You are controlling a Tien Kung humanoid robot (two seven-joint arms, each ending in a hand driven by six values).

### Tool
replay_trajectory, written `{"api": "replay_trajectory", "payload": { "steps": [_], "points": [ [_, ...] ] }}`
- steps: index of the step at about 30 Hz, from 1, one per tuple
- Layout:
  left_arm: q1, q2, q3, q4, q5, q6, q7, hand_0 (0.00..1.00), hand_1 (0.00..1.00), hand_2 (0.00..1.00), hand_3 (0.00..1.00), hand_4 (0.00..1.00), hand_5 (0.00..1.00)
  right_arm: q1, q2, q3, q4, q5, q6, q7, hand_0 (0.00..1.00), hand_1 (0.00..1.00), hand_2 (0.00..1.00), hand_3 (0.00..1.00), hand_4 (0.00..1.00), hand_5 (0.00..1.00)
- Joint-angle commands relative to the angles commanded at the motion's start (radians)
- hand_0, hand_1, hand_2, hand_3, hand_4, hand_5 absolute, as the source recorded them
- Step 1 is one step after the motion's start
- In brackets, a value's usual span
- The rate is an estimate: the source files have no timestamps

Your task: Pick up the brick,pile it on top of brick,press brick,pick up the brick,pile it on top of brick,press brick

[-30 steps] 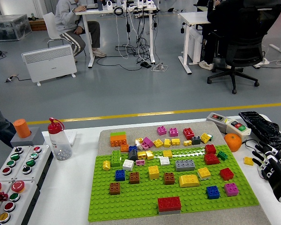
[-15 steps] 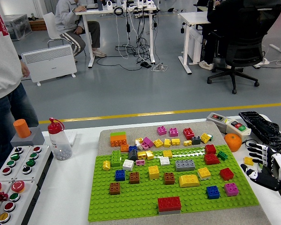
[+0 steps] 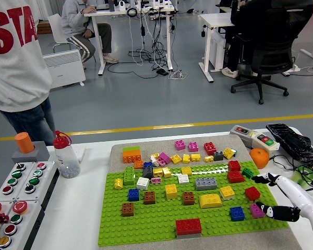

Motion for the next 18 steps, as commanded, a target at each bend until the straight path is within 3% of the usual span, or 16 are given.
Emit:
{"api": "replay_trajectory", "payload": {
  "steps": [9,18],
  "points": [
    [-0.002,0.000,0.001,0.000,-0.001,0.000,0.001,0.652,0.682,0.707,0.572,0.299,0.998,0.038,-0.024,-0.049,-0.020,-0.165,0.038,-0.031,0.774,0.753,0.710,0.716,0.674,0.002],
    [-0.003,0.000,0.002,0.000,-0.001,0.000,0.001,0.651,0.682,0.707,0.572,0.300,0.998,0.059,-0.038,-0.078,-0.026,-0.196,0.061,-0.049,0.774,0.757,0.705,0.727,0.663,0.002]
  ]
}}
